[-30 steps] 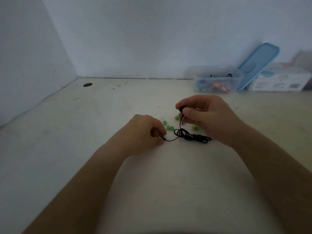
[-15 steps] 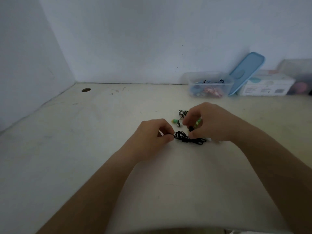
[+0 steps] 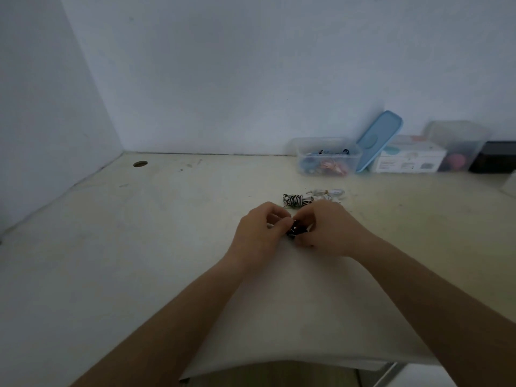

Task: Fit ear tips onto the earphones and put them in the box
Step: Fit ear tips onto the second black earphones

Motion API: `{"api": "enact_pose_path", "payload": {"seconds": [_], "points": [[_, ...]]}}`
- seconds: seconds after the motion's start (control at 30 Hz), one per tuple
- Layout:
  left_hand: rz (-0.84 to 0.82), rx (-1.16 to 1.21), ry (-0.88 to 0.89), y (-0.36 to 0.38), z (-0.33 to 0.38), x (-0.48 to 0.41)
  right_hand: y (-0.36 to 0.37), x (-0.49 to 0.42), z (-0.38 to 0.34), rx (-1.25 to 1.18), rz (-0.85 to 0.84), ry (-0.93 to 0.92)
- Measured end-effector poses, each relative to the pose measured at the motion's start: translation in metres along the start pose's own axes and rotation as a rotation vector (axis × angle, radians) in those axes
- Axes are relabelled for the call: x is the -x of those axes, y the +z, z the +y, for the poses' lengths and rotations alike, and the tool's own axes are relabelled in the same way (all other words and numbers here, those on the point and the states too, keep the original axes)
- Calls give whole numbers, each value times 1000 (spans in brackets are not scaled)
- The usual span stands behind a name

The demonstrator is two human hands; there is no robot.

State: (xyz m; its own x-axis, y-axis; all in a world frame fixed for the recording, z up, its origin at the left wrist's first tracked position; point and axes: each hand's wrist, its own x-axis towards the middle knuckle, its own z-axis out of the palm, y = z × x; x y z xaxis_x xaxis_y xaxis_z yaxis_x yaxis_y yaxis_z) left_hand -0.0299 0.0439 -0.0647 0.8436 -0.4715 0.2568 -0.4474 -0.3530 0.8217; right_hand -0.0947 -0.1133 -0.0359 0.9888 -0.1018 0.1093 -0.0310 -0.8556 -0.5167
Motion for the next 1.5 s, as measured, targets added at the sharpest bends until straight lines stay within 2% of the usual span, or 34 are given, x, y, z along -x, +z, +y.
{"api": "enact_pose_path", "payload": {"seconds": [0.1,0.23,0.33,0.47,0.6,0.83,0.97,1.07,1.37,1.5], "points": [[54,141,14,-2,6,-1,-6,5,-1,-217,45,5],[146,291,49,-7,29,-15,-22,2,0,-509,185,54],[217,392,25,-3,51,-36,-41,-7,2,-613,286,61],[222,445,-4,10,77,-79,-71,-27,14,-707,363,108],[164,501,-27,28,91,-135,-98,-65,40,-697,428,139],[139,352,-38,61,80,-229,-122,-145,89,-559,459,203],[84,71,-33,63,69,-254,-125,-175,111,-299,417,230],[73,-30,-28,56,57,-253,-125,-177,116,-241,412,236],[35,-8,-11,34,45,-189,-115,-127,99,-329,468,194],[-29,-35,6,29,44,-150,-103,-94,85,-410,409,152]]}}
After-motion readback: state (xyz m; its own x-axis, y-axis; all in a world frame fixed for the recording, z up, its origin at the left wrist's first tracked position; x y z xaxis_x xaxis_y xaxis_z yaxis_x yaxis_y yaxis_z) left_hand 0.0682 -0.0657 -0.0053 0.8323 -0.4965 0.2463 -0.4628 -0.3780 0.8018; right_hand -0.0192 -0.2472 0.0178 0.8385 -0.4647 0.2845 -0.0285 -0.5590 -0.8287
